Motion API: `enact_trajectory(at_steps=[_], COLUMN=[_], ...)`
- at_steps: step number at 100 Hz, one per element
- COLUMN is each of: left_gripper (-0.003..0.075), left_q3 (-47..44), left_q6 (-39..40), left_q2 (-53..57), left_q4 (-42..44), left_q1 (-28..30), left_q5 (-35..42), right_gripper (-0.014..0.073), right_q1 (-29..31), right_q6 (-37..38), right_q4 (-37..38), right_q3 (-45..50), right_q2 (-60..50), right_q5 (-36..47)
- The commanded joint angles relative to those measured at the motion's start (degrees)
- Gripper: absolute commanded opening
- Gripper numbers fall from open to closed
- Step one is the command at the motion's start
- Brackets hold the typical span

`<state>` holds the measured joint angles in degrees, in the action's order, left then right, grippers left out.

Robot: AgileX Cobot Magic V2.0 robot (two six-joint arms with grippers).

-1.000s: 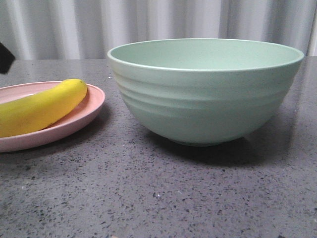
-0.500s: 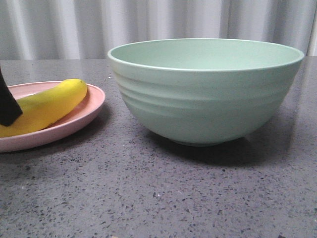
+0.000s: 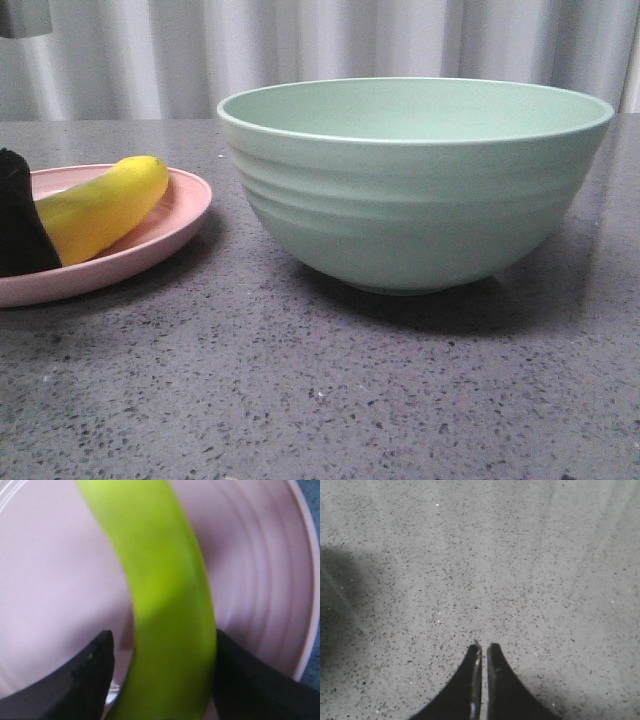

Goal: Transfer banana from pink plate to green bowl

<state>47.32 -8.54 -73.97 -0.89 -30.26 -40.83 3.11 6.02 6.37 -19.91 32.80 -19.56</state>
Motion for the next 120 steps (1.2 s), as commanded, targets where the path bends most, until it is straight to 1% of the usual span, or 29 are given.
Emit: enact_trajectory(at_steps=[1, 8, 27, 39, 51, 62, 69, 75, 84, 89, 94, 99, 101, 106, 111, 116, 120], left_gripper=[0.0363, 0.0332, 0.0171, 0.0099, 0.0083, 0.0083, 0.0083, 0.0083, 0.0085, 0.0085, 0.0085, 0.0085, 0.0085, 0.0085, 0.0085, 0.0085, 0.0085], left_q3=[1.86, 1.86, 3.16, 5.81, 9.34, 12.43, 13.63, 14.21, 14.73, 14.9, 14.99, 15.03, 15.03, 15.03, 15.03, 15.03, 15.03], left_q6=[0.09, 0.09, 0.09, 0.09, 0.09, -0.52, -3.76, -7.83, -12.25, -13.46, -13.42, -13.42, -13.42, -13.42, -13.42, -13.42, -13.42], left_q2=[0.99, 0.99, 0.99, 1.1, 1.5, 2.59, 3.68, 4.76, 5.88, 6.49, 6.9, 7.14, 7.15, 7.15, 7.02, 6.91, 6.91], left_q4=[-0.47, -0.47, -0.59, -0.96, -1.61, -4.6, -9.13, -15.19, -22.99, -25.77, -27.17, -27.67, -27.77, -27.77, -27.93, -28.06, -28.15], left_q1=[-0.48, -0.48, -0.48, -0.48, -0.48, -0.48, -0.48, -0.48, -0.48, -0.73, -1.44, -2.56, -3.14, -4.64, -6.32, -8.33, -9.59], left_q5=[2.56, 2.64, 2.75, 2.41, -0.14, -3.12, -3.72, -3.87, -4.59, -5.06, -5.18, -5.18, -5.18, -5.18, -5.06, -4.74, -4.11], right_gripper=[-0.0065, -0.0065, -0.0065, -0.0065, -0.0065, -0.0065, -0.0063, -0.0062, -0.0055, -0.0023, 0.0036, 0.0135, 0.0162, 0.027, 0.0349, 0.0398, 0.0413], right_q1=[0.3, 0.3, 0.3, 0.3, 0.08, -2.14, -4.51, -7.12, -11.72, -14.39, -17.01, -19.49, -20.51, -22.78, -24.82, -26.57, -27.8], right_q6=[-0.15, -0.15, -0.15, -0.15, -0.15, -0.15, -0.15, -0.15, -0.15, -0.15, -0.15, -0.15, -0.15, -0.15, -0.15, -0.15, -0.15], right_q4=[0.08, 0.08, 0.08, 0.08, -0.67, -2.39, -3.24, -5.02, -6.98, -8.11, -9.91, -12.53, -13.64, -16.0, -18.02, -19.73, -21.25], right_q3=[-1.75, -1.75, -1.75, -1.75, -2.88, -6.6, -9.81, -12.8, -16.9, -18.84, -20.59, -21.99, -22.5, -23.49, -24.3, -24.88, -25.37], right_q2=[0.49, 0.49, 0.49, 0.49, 0.49, 0.74, 1.46, 2.36, 4.2, 5.27, 6.54, 7.71, 8.24, 9.5, 10.91, 12.42, 13.66], right_q5=[4.2, 4.2, 4.2, 3.81, 2.78, -3.26, -7.24, -10.16, -12.37, -12.51, -11.89, -10.5, -9.72, -7.58, -5.16, -2.77, -0.83])
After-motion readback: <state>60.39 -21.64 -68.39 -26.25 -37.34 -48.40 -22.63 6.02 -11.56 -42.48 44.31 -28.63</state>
